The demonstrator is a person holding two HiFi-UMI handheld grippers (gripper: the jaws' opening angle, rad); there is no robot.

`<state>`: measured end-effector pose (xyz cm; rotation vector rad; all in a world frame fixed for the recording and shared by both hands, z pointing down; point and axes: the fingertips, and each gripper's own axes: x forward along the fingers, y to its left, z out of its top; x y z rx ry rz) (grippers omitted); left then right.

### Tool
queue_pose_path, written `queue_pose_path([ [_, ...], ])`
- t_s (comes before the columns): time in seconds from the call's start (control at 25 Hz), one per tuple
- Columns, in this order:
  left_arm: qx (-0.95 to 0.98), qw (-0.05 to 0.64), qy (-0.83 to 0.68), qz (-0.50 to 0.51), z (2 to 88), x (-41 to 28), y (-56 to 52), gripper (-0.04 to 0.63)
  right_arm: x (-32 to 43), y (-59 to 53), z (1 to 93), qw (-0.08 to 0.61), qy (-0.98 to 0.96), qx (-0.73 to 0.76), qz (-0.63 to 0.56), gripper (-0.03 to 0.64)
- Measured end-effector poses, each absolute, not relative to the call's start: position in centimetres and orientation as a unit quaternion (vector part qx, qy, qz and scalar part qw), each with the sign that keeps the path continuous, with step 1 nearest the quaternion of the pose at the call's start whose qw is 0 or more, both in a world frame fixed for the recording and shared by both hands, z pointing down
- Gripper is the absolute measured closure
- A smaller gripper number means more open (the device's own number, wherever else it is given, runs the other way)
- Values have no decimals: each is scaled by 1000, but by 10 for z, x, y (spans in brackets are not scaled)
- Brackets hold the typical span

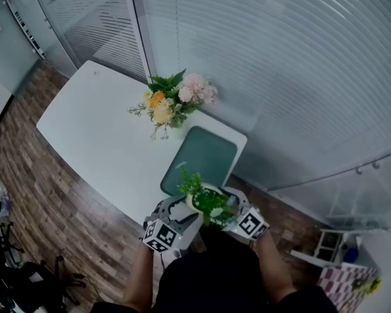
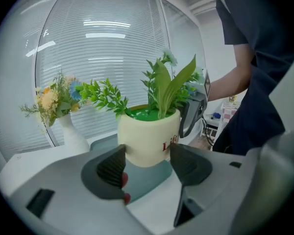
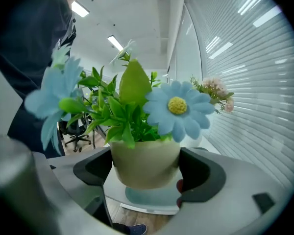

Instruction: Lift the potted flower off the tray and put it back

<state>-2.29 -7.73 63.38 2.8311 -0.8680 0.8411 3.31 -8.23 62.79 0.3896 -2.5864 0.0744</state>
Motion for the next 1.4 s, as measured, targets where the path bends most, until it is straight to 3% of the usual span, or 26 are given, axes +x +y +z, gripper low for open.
queue_pose_path([
  [1.4,943,-2,-229,242,585,-19,106,314,40,110,582,250,-945,209,21,222],
])
